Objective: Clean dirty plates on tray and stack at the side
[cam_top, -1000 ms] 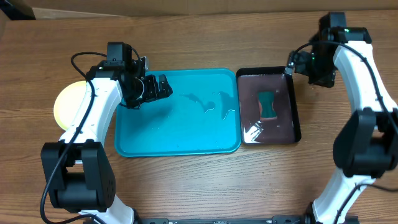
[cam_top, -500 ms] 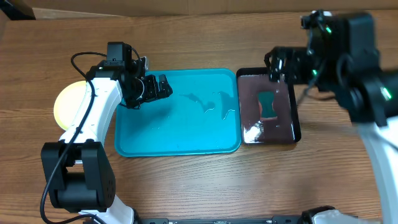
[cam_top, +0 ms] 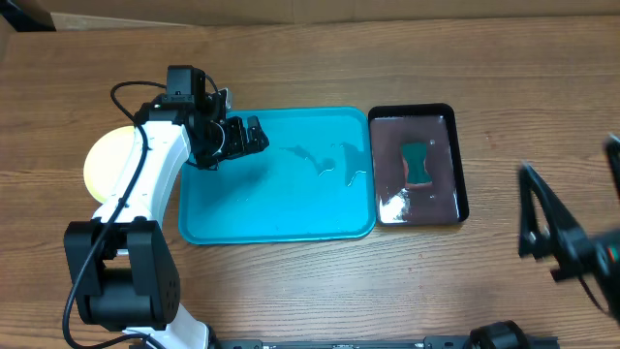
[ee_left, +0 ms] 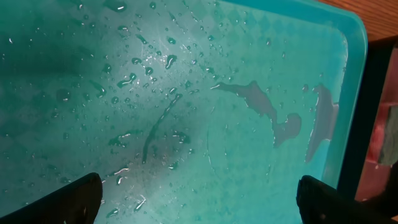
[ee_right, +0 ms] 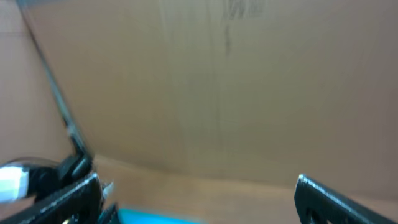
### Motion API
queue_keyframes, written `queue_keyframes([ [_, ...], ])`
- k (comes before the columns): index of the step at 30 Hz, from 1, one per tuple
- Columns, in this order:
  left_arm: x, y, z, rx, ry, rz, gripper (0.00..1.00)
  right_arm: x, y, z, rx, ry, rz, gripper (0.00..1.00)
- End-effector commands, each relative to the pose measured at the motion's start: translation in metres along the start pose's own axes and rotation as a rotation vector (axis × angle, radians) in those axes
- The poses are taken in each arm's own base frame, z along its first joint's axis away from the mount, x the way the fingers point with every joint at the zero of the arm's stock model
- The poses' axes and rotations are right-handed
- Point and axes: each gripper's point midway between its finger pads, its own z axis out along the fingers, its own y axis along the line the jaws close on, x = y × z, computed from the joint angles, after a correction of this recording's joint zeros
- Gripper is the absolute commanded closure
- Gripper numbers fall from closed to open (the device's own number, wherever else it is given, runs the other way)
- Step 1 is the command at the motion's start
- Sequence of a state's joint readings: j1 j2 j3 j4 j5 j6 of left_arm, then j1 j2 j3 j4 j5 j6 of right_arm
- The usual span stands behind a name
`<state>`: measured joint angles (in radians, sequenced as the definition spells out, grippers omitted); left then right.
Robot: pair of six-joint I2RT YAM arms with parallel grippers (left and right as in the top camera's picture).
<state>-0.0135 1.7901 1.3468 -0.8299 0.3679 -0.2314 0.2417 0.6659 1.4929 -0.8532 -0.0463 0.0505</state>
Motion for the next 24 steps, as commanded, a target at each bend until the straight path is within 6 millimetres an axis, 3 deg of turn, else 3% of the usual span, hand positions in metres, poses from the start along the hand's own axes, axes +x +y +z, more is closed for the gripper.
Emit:
queue_keyframes([
  [1,0.002,-0.002,0.003,0.012,0.011,0.022,0.00,0.030,-0.010,-0.005,0.029,-0.065,-0.039,0.00],
  [14,0.002,-0.002,0.003,0.012,0.011,0.022,0.00,0.125,-0.009,0.006,-0.107,-0.448,-0.152,0.00],
  [19,0.002,-0.002,0.003,0.013,0.011,0.022,0.00,0.155,-0.014,0.008,-0.110,-0.488,-0.164,0.00],
  [24,0.002,-0.002,0.003,0.013,0.011,0.022,0.00,0.197,-0.026,0.027,-0.087,-0.407,-0.137,0.00],
])
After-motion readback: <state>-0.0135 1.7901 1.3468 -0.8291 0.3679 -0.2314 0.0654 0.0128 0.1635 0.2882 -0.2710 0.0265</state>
